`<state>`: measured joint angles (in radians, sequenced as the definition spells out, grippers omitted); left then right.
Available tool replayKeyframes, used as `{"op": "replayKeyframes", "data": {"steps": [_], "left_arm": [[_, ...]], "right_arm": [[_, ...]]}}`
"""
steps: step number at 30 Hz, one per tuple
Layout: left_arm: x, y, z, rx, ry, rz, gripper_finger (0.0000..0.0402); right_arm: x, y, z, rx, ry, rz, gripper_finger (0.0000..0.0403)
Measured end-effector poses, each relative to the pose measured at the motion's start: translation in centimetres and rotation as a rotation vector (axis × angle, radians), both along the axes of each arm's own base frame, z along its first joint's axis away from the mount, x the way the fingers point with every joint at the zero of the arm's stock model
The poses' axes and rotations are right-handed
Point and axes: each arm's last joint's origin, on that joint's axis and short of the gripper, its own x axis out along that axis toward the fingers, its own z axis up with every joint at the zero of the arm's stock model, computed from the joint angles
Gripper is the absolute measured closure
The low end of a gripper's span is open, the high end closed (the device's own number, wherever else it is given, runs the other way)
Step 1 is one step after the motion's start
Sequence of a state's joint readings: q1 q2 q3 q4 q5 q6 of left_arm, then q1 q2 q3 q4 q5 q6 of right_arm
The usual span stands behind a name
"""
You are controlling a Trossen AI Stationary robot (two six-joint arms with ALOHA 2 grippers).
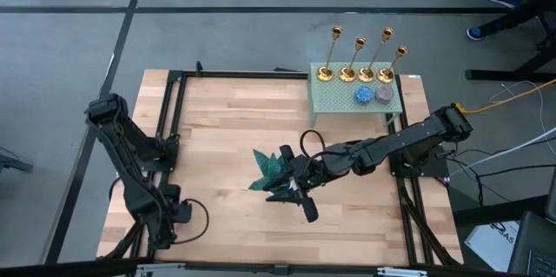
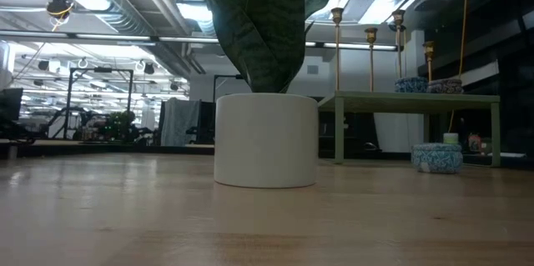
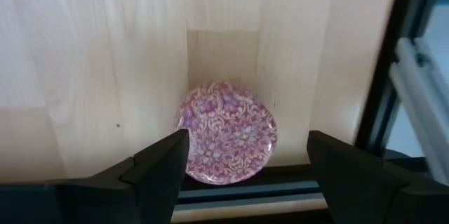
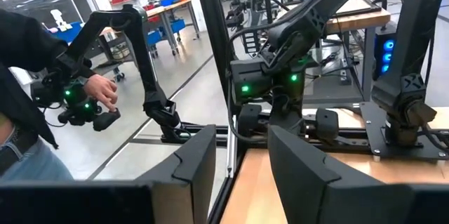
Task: Stock candles and holders on shelf
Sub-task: Align the pink scented candle with the other scented candle on the shelf
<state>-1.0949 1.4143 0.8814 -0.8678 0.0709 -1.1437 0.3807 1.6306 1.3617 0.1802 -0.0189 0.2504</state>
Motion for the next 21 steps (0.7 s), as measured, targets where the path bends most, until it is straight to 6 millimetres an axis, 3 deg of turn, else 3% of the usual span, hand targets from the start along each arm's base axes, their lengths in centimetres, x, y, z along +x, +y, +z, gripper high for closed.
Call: {"op": "replayKeyframes", "data": {"steps": [21], "left_arm": [[-0.5, -0.2, -0.2, 0.034, 0.004, 0.051, 0.0113]], "right_arm": [[0.4, -1.1, 0.0, -0.02, -0.009, -0.029, 0.0269]]}}
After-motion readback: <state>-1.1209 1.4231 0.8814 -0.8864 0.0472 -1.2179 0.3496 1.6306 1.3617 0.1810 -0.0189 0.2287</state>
